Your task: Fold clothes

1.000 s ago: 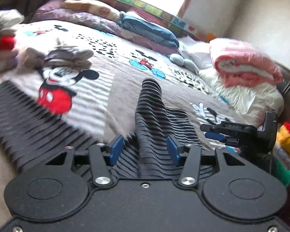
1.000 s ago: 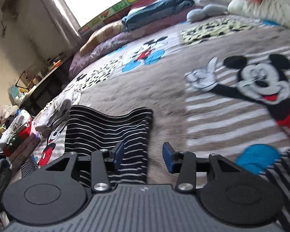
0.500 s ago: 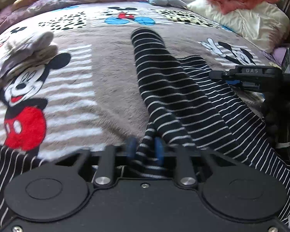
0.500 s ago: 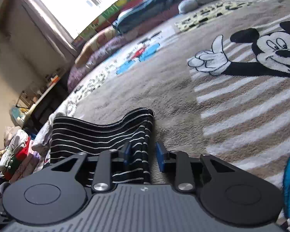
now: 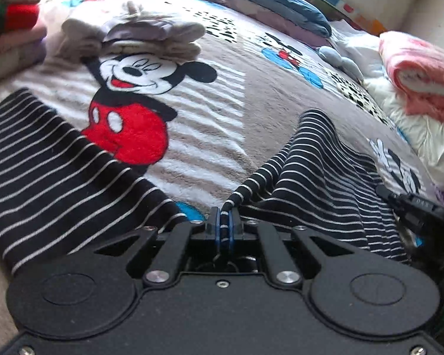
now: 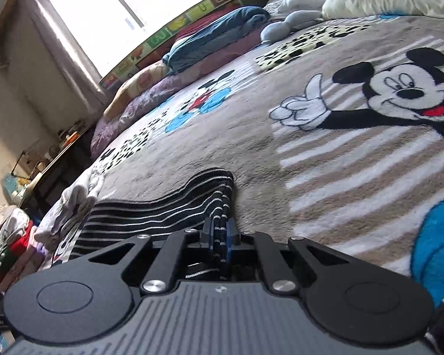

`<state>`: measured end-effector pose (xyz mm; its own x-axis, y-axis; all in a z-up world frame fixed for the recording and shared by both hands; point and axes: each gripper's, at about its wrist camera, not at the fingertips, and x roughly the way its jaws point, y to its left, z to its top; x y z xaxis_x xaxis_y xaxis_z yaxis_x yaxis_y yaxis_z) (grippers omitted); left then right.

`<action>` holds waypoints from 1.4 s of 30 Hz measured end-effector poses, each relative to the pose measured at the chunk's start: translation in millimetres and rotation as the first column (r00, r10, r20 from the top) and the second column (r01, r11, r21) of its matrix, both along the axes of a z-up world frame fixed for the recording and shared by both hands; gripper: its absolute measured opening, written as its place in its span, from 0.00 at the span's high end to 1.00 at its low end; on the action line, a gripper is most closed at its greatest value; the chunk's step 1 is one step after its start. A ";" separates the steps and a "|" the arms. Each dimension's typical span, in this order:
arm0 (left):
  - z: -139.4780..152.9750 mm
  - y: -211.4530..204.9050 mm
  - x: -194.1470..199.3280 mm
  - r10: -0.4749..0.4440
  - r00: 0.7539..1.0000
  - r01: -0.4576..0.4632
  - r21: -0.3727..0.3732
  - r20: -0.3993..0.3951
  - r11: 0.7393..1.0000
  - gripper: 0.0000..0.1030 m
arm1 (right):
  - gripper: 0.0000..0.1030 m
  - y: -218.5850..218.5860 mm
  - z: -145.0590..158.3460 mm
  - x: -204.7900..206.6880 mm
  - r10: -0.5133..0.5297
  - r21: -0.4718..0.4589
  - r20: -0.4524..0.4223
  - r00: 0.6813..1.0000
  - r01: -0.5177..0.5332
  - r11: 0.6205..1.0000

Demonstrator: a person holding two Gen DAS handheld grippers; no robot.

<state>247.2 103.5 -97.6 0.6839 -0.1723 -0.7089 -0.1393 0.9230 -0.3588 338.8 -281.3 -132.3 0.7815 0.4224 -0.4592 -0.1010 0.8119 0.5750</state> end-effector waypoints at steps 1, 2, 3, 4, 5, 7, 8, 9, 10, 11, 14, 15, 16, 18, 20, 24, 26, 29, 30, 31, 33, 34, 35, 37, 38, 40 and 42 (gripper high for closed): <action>0.8 1.0 -0.1 -0.002 1.000 0.002 -0.006 -0.005 1.000 0.96 | 0.91 -1.3 -0.5 -0.3 -0.009 0.004 -0.001 1.000 0.009 1.000; 2.0 1.2 0.6 -0.006 1.000 0.006 -0.006 -0.008 1.000 0.96 | 0.91 -3.3 -0.9 -0.8 -0.023 0.009 0.000 1.000 0.023 1.000; 4.4 1.0 1.4 -0.016 1.000 0.016 -0.004 -0.007 1.000 0.96 | 0.91 -5.6 -1.2 -2.0 -0.040 0.015 0.003 0.999 0.039 0.999; 8.8 -1.0 2.8 -0.035 0.999 0.035 0.002 0.003 0.999 0.96 | 0.91 -7.4 -1.4 -3.5 -0.055 0.019 0.007 0.998 0.055 0.998; 13.9 -3.9 4.5 -0.056 0.998 0.056 0.012 0.017 0.998 0.95 | 0.91 -8.3 -1.6 -5.0 -0.065 0.021 0.013 0.998 0.065 0.998; 23.0 -8.8 15.1 -0.083 0.996 0.081 0.051 0.040 0.995 0.95 | 0.91 -10.4 -3.0 -6.8 -0.077 0.031 0.025 0.997 0.076 0.997; 26.6 -10.8 23.2 -0.098 0.994 0.095 0.067 0.045 0.993 0.95 | 0.91 -11.5 -3.7 -7.0 -0.078 0.038 0.030 0.997 0.077 0.996; 28.5 -11.7 32.9 -0.106 0.993 0.103 0.074 0.044 0.992 0.95 | 0.91 -12.5 -4.4 -7.1 -0.079 0.045 0.035 0.996 0.077 0.996; 28.2 -12.8 44.4 -0.118 0.992 0.116 0.075 0.036 0.990 0.95 | 0.91 -13.4 -5.0 -7.2 -0.080 0.051 0.039 0.996 0.078 0.996; 27.3 -14.5 56.7 -0.135 0.991 0.133 0.075 0.024 0.988 0.95 | 0.91 -14.0 -5.4 -7.2 -0.082 0.056 0.039 0.996 0.080 0.995; 20.8 -23.8 87.7 -0.179 0.984 0.181 0.084 -0.024 0.980 0.95 | 0.91 -15.6 -6.4 -7.3 -0.089 0.065 0.041 0.995 0.086 0.994; 18.0 -27.3 96.8 -0.194 0.980 0.197 0.087 -0.041 0.977 0.95 | 0.91 -16.4 -6.9 -7.8 -0.094 0.069 0.043 0.995 0.091 0.993; 15.6 -30.9 103.6 -0.212 0.976 0.216 0.091 -0.056 0.972 0.93 | 0.91 -17.1 -7.7 -8.0 -0.098 0.074 0.042 0.994 0.094 0.993; 8.4 -37.6 113.7 -0.244 0.966 0.251 0.099 -0.081 0.963 0.90 | 0.91 -18.4 -9.9 -6.3 -0.094 0.086 0.034 0.995 0.091 0.992; 2.6 -41.4 119.8 -0.258 0.961 0.266 0.082 -0.098 0.960 0.90 | 0.90 -20.0 -12.5 -4.4 -0.090 0.102 0.022 0.996 0.087 0.991; 8.4 -31.9 119.6 -0.245 0.967 0.245 -0.007 -0.071 0.970 0.71 | 0.90 -21.2 -15.1 -2.2 -0.085 0.118 0.010 0.996 0.083 0.989; 12.7 -30.0 117.7 -0.247 0.968 0.246 -0.012 -0.056 0.969 0.68 | 0.90 -21.7 -15.8 -1.5 -0.083 0.126 0.009 0.997 0.081 0.989; 8.9 -38.6 121.4 -0.273 0.959 0.276 0.036 -0.083 0.960 0.68 | 0.90 -23.8 -17.3 -0.3 -0.080 0.143 0.006 0.997 0.079 0.987; 6.7 -40.8 122.4 -0.283 0.955 0.287 0.042 -0.091 0.957 0.68 | 0.90 -23.7 -17.4 0.0 -0.080 0.143 0.006 0.997 0.078 0.987; 5.3 -42.8 122.9 -0.298 0.950 0.302 0.040 -0.092 0.952 0.68 | 0.90 -23.7 -17.5 0.2 -0.079 0.143 0.006 0.997 0.077 0.987; 4.1 -46.1 123.0 -0.334 0.939 0.338 0.039 -0.087 0.940 0.68 | 0.90 -24.0 -17.8 0.5 -0.078 0.146 0.006 0.997 0.077 0.986; 4.6 -47.6 121.9 -0.353 0.932 0.357 0.045 -0.083 0.933 0.81 | 0.90 -24.2 -17.9 0.6 -0.078 0.147 0.005 0.997 0.076 0.986; 6.9 -47.7 119.5 -0.358 0.931 0.362 0.058 -0.070 0.931 0.98 | 0.90 -24.4 -18.1 0.8 -0.077 0.149 0.005 0.997 0.076 0.986; 13.1 -46.2 113.9 -0.352 0.935 0.354 0.089 -0.032 0.931 0.98 | 0.90 -24.9 -18.5 1.5 -0.076 0.151 0.005 0.997 0.075 0.986; 17.7 -41.4 110.2 -0.334 0.943 0.332 0.087 0.007 0.939 0.99 | 0.90 -25.0 -18.7 1.7 -0.076 0.152 0.006 0.997 0.074 0.986; 24.7 -27.2 103.7 -0.258 0.964 0.253 0.069 0.071 0.965 0.99 | 0.90 -25.9 -19.0 1.3 -0.075 0.156 0.007 0.997 0.073 0.985; 25.1 -11.8 99.5 -0.169 0.980 0.164 0.061 0.102 0.985 0.99 | 0.90 -26.1 -19.0 1.6 -0.075 0.157 0.008 0.997 0.073 0.985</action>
<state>346.7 91.7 -72.5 0.7207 -0.2550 -0.6447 0.0541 0.9478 -0.3144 340.3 -307.4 -151.3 0.8191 0.4288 -0.3810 -0.0526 0.7176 0.6945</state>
